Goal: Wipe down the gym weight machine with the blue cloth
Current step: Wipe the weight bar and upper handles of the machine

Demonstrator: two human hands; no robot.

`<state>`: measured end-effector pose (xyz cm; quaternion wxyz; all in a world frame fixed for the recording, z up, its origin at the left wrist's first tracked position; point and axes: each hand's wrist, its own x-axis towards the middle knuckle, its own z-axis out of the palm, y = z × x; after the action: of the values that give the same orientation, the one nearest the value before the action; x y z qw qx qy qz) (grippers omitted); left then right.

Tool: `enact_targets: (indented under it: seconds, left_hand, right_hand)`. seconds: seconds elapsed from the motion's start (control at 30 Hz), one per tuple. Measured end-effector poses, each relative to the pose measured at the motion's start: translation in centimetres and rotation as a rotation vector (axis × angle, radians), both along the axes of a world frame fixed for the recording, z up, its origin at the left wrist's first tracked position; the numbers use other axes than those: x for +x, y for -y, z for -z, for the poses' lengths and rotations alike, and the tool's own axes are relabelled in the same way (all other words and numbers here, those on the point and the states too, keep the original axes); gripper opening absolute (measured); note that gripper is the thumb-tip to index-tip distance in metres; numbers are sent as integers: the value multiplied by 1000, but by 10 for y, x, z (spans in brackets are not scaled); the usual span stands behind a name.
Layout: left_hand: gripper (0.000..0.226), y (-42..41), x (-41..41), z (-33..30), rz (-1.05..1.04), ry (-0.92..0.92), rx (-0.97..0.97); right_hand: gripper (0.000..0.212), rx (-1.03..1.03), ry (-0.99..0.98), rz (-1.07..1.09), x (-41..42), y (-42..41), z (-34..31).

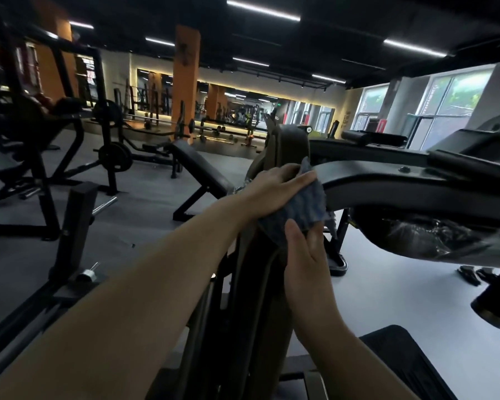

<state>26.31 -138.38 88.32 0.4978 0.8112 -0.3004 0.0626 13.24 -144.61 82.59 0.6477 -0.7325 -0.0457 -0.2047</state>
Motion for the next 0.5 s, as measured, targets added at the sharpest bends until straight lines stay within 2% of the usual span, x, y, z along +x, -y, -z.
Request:
enact_targets:
  seconds: [0.1,0.13,0.2,0.3,0.4,0.5]
  left_hand:
    - [62,-7,-1,14,2,-12,-111]
    - [57,-11,2,25,-14,-40,-149]
    - [33,-18,8,51,-18,-159,-284]
    - [19,-23,13,71,0,-321,-479]
    - [26,-23,6,71,-3,-372,-509]
    - [20,-23,-4,77,10,-371,-563]
  right_hand:
    - [72,-162,20,34,1,-1,9]
    - [83,-224,23,47,1,-1,14]
    - [95,-342,18,64,2,-1,21]
    - [89,-565,-6,72,-3,-2,35]
    - [87,-702,36,95,-7,-2,48]
    - [86,-748,109,83,-6,-4,63]
